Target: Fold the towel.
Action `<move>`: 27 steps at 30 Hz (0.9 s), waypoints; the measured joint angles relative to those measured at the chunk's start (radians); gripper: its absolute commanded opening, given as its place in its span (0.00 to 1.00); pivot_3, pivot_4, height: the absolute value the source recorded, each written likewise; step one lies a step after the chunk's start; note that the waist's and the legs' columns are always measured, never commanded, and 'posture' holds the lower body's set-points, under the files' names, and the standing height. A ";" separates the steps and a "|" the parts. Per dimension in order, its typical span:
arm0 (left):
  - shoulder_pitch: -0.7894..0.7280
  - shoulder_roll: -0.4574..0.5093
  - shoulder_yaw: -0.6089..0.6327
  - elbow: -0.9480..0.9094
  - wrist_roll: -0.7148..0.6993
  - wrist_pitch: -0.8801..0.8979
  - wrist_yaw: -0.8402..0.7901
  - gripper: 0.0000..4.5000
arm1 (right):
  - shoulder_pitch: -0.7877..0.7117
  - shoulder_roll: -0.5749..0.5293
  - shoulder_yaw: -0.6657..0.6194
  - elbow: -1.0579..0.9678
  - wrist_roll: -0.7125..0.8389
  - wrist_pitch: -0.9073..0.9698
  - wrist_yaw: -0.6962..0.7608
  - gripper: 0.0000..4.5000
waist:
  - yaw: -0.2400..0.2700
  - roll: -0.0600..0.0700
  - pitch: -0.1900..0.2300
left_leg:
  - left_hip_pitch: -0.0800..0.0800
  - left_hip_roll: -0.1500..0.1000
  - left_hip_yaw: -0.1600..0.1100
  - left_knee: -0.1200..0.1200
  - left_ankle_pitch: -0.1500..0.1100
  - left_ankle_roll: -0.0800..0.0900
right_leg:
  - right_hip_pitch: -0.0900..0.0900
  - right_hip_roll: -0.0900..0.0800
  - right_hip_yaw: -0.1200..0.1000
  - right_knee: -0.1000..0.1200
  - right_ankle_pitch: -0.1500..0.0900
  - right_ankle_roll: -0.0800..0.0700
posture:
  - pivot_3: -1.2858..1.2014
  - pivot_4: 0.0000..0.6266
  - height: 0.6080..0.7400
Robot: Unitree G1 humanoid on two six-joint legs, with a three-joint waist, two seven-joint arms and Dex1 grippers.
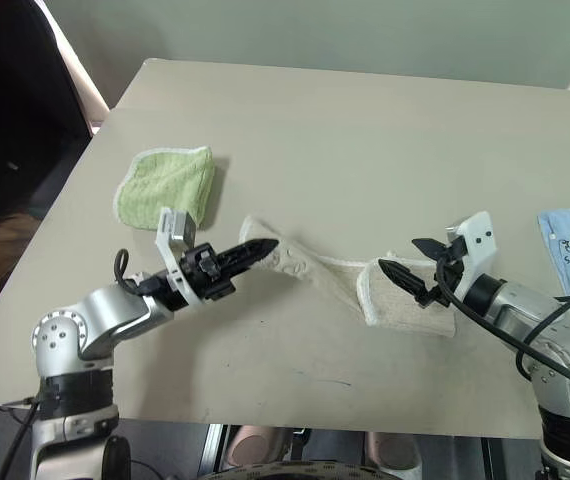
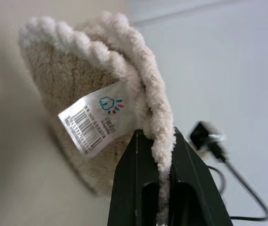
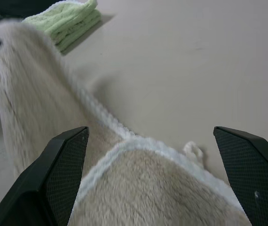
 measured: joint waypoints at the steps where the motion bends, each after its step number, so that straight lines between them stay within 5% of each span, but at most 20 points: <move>1: -0.030 -0.008 -0.021 0.009 0.000 0.007 -0.016 0.01 | 0.013 -0.006 -0.017 -0.008 0.010 0.007 0.000 1.00 | 0.000 -0.001 0.001 | 0.000 0.000 0.000 0.000 0.000 0.001 | 0.000 0.000 0.000 0.000 0.000 0.000 | 0.52 0.24 0.91; 17: -0.278 0.088 -0.335 0.249 0.016 0.238 -0.311 0.01 | 0.174 -0.034 -0.248 -0.103 0.080 0.038 -0.077 1.00 | -0.010 -0.004 0.003 | 0.000 0.003 0.001 0.000 0.002 0.005 | 0.000 0.001 -0.001 0.000 -0.007 0.011 | 0.52 0.24 0.91; 27: -0.386 -0.145 -0.401 0.363 0.331 0.222 -0.346 0.01 | 0.238 -0.017 -0.328 -0.121 0.099 0.037 -0.145 1.00 | -0.009 -0.005 0.003 | -0.001 0.000 0.002 0.001 0.005 0.010 | 0.002 -0.002 0.001 0.000 -0.005 0.023 | 0.52 0.24 0.91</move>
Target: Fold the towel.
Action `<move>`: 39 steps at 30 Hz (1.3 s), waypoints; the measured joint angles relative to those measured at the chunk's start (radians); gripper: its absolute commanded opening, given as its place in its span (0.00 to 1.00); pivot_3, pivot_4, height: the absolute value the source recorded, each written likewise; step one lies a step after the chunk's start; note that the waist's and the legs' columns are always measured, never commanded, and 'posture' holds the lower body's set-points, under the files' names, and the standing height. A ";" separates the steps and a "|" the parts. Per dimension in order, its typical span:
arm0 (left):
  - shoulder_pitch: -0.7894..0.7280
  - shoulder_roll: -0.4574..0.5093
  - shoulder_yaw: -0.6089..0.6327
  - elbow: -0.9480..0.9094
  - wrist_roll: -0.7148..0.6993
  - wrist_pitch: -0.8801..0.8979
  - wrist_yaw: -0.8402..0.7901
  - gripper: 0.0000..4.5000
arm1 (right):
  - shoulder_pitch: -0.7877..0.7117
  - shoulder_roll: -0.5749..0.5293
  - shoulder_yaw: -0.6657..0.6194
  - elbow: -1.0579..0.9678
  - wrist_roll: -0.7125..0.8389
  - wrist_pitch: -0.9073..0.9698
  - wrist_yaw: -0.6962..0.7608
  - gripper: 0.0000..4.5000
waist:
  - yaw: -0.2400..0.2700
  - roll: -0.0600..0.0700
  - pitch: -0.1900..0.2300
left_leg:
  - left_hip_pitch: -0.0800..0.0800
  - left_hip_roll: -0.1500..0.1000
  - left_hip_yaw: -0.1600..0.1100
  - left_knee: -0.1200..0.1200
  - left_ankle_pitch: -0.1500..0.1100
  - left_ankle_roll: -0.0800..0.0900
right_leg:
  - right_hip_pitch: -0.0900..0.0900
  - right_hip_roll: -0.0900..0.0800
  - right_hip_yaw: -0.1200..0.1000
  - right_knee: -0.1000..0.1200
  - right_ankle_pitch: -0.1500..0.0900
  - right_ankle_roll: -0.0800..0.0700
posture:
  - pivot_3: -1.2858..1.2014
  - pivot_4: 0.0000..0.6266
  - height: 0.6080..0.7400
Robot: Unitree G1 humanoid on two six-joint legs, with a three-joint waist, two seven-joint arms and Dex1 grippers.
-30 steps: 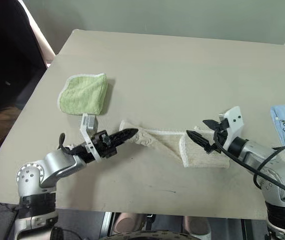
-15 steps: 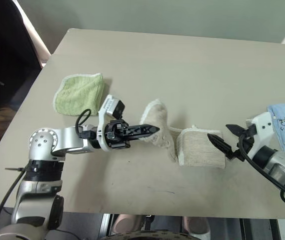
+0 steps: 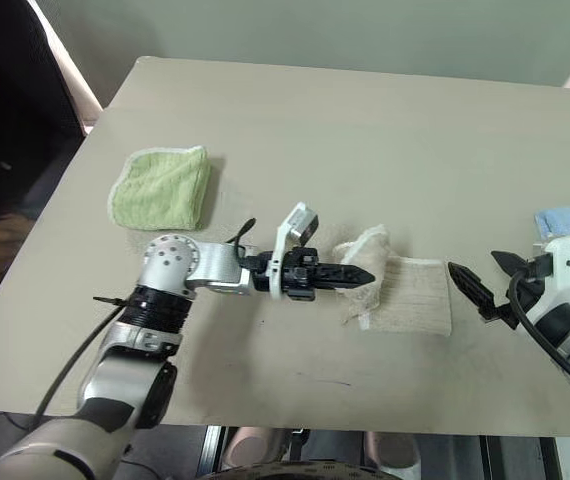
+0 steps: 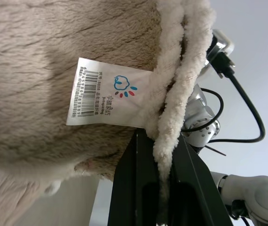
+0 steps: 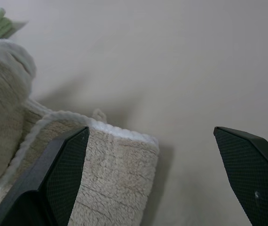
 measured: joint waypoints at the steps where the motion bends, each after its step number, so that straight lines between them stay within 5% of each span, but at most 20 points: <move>1: -0.011 -0.017 -0.001 0.005 0.027 0.000 -0.004 0.01 | 0.003 0.001 0.000 -0.001 0.001 0.000 -0.001 1.00 | 0.000 0.000 0.000 | 0.000 0.000 0.000 0.000 0.000 0.000 | 0.000 0.000 0.000 0.000 0.000 0.000 | 0.52 0.24 0.91; 32: -0.151 -0.350 0.009 0.144 0.656 0.118 -0.249 0.01 | 0.049 0.025 0.001 -0.021 0.019 -0.004 -0.075 1.00 | 0.006 0.000 0.000 | -0.002 -0.002 0.001 0.002 0.001 0.005 | 0.001 -0.004 0.001 0.000 0.002 0.013 | 0.52 0.24 0.91; 39: -0.152 -0.367 0.050 0.149 0.703 0.120 -0.279 0.50 | 0.053 0.026 0.003 -0.022 0.017 -0.008 -0.080 1.00 | 0.006 0.000 0.000 | -0.002 -0.002 0.001 0.002 0.001 0.005 | 0.001 -0.004 0.001 0.000 0.002 0.013 | 0.52 0.24 0.91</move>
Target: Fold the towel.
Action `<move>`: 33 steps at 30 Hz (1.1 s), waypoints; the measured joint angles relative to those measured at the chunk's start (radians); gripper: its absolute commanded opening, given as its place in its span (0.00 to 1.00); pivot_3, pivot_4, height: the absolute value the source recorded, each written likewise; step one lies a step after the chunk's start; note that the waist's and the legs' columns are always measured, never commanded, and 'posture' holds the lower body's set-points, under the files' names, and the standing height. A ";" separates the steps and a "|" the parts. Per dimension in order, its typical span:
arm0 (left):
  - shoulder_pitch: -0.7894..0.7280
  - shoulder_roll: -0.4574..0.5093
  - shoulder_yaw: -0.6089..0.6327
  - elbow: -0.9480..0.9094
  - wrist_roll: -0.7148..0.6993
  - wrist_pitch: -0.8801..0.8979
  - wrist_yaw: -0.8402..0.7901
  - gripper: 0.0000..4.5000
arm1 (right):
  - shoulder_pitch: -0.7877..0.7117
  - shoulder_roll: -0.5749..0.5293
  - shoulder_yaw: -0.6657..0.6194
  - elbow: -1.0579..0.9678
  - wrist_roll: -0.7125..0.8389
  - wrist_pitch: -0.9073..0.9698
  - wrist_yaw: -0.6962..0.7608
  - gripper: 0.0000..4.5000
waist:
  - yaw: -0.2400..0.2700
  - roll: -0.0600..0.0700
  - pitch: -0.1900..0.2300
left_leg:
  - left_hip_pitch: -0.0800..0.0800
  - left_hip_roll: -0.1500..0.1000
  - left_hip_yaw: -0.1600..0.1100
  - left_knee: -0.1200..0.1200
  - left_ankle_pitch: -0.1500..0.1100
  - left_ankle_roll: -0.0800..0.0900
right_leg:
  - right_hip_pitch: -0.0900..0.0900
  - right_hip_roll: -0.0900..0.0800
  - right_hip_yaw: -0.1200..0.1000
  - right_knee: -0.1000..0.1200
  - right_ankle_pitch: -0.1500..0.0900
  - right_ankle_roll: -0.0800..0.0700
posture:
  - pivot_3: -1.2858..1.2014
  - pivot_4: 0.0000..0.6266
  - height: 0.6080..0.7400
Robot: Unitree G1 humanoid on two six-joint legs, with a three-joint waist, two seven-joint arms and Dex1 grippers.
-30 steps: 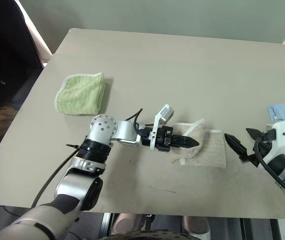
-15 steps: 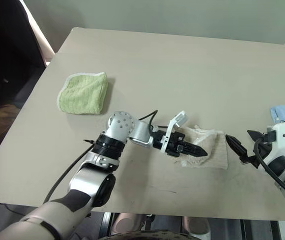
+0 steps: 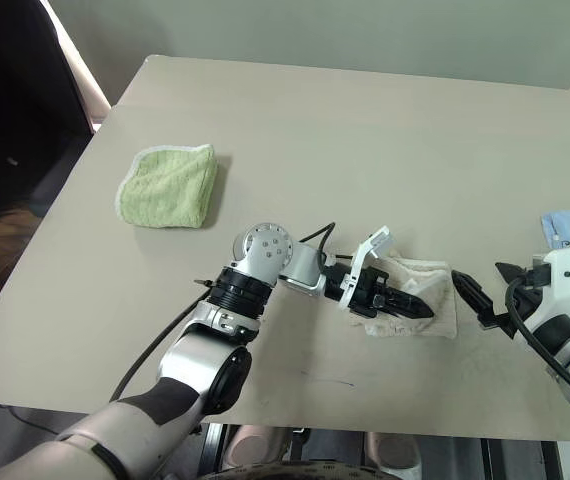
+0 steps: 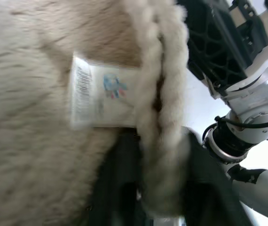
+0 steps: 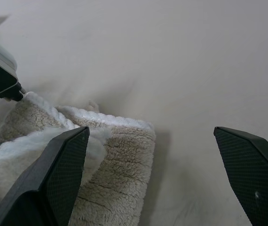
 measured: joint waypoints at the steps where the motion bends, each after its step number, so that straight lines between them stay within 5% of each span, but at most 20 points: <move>1: 0.000 -0.003 0.003 0.000 0.005 0.000 -0.001 0.57 | 0.000 0.000 0.000 0.000 0.000 0.000 0.000 1.00 | 0.000 0.000 0.000 | 0.000 0.000 0.000 0.000 0.000 0.000 | 0.000 0.000 0.000 0.000 0.000 0.000 | 0.52 0.24 0.91; 7: -0.001 -0.016 0.050 -0.005 0.025 -0.002 -0.008 0.99 | -0.013 -0.001 0.003 0.001 -0.003 -0.004 0.000 1.00 | 0.000 0.000 0.000 | 0.000 0.000 0.001 0.000 0.000 0.001 | 0.000 -0.001 0.000 0.000 0.000 0.001 | 0.52 0.24 0.91; 19: 0.032 0.071 0.148 -0.244 0.024 -0.149 -0.090 0.99 | -0.053 -0.004 -0.008 0.022 0.165 0.039 -0.032 1.00 | 0.000 0.000 0.000 | 0.000 -0.001 0.001 0.001 0.001 0.002 | 0.000 -0.001 0.001 0.000 0.001 0.002 | 0.52 0.24 0.91; 24: 0.176 0.169 0.063 -0.354 0.178 -0.550 -0.279 0.99 | -0.128 -0.022 0.030 0.028 0.244 0.059 -0.096 1.00 | -0.004 0.001 -0.001 | 0.001 -0.001 0.001 0.002 0.000 0.002 | 0.000 -0.001 0.001 0.000 0.001 0.002 | 0.52 0.24 0.91; 30: 0.269 0.194 -0.059 -0.354 0.386 -0.981 -0.431 1.00 | -0.184 -0.008 0.163 -0.050 0.181 -0.010 -0.095 0.66 | 0.005 0.001 -0.001 | -0.005 -0.001 -0.002 0.007 -0.003 0.005 | -0.001 -0.001 -0.001 0.000 0.002 0.001 | 0.52 0.24 0.91; 33: 0.300 0.192 -0.096 -0.344 0.440 -1.136 -0.509 0.80 | -0.181 0.053 0.233 -0.054 0.123 -0.056 -0.106 0.42 | 0.005 0.002 -0.001 | -0.009 -0.001 -0.002 0.014 -0.006 0.007 | -0.003 -0.001 -0.001 0.000 0.007 -0.006 | 0.52 0.24 0.91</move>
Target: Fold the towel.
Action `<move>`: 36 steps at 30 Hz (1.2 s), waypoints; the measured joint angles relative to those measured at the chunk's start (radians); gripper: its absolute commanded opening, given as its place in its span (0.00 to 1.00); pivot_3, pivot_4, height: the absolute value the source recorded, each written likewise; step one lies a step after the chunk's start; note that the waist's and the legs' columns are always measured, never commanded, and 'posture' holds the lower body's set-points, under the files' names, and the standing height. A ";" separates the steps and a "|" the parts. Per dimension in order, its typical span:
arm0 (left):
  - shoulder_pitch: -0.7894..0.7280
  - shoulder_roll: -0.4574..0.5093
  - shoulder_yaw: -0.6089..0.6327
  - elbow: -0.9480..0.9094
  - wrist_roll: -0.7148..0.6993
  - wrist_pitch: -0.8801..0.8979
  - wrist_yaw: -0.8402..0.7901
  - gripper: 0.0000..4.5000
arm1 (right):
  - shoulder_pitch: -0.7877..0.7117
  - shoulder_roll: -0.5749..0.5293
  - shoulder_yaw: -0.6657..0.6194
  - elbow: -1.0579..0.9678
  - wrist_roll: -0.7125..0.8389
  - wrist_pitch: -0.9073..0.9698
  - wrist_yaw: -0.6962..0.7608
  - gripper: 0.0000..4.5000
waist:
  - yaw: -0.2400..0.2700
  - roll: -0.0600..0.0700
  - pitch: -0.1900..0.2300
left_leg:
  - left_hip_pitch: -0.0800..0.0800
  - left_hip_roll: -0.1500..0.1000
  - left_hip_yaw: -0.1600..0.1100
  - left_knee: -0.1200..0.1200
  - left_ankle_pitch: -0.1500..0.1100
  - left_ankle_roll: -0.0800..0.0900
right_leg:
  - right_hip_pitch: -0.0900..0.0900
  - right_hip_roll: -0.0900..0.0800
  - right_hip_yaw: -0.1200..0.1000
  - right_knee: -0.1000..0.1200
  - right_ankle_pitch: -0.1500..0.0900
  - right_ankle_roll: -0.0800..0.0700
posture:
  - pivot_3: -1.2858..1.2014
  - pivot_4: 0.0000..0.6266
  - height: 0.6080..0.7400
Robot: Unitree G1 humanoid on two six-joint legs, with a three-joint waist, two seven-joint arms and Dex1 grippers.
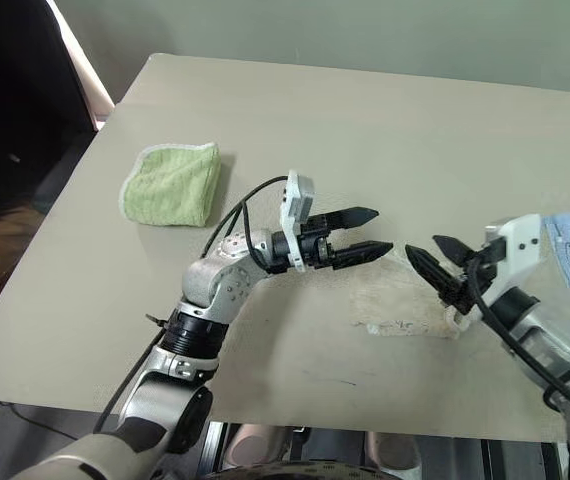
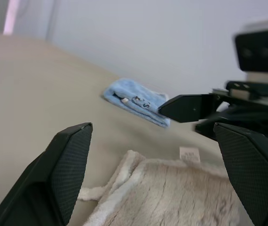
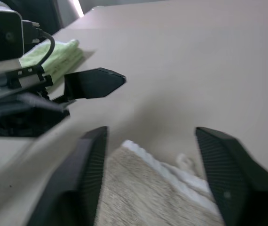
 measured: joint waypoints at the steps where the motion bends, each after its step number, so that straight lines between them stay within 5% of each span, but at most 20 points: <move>1: 0.005 -0.004 -0.006 0.002 0.004 -0.028 -0.021 0.71 | 0.005 0.017 0.022 -0.001 -0.021 -0.016 -0.001 0.33 | 0.000 0.000 0.000 | -0.002 0.000 0.000 0.001 -0.001 0.000 | -0.001 0.000 0.000 0.000 0.001 -0.001 | 0.52 0.24 0.91; 5: 0.008 -0.022 -0.019 0.031 0.019 -0.109 -0.059 0.40 | 0.039 0.078 0.059 -0.006 -0.095 -0.080 -0.010 0.02 | 0.000 0.000 0.000 | -0.002 -0.002 0.001 0.003 -0.002 0.003 | -0.001 -0.004 -0.001 -0.001 0.003 -0.001 | 0.52 0.24 0.91; 10: 0.008 -0.020 -0.055 0.090 0.062 -0.191 -0.126 0.01 | 0.091 0.102 0.058 -0.006 -0.163 -0.148 -0.014 0.00 | -0.002 0.001 0.000 | -0.002 -0.002 0.003 0.003 -0.002 0.004 | 0.000 -0.006 -0.002 -0.001 0.005 0.000 | 0.52 0.24 0.91; 19: 0.009 -0.042 -0.116 0.241 0.156 -0.314 -0.198 0.01 | 0.182 0.142 0.094 0.029 -0.317 -0.261 0.020 0.00 | -0.008 0.001 -0.001 | -0.002 -0.002 0.003 0.003 -0.005 0.008 | -0.001 -0.007 -0.002 -0.001 0.006 0.000 | 0.52 0.24 0.91; 30: 0.017 -0.013 -0.193 0.361 0.282 -0.342 -0.226 0.01 | 0.157 0.307 0.229 0.446 -0.707 -0.654 0.004 0.00 | -0.011 0.004 -0.006 | 0.000 -0.002 0.002 0.003 -0.010 0.008 | 0.002 -0.007 -0.002 -0.005 0.013 -0.002 | 0.52 0.24 0.91; 36: 0.025 0.011 -0.185 0.351 0.292 -0.320 -0.223 0.01 | 0.156 0.309 0.207 0.471 -0.717 -0.692 0.029 0.00 | -0.010 0.008 -0.008 | 0.005 -0.003 0.001 0.004 -0.010 0.006 | 0.009 -0.007 -0.002 -0.019 0.015 0.000 | 0.52 0.24 0.91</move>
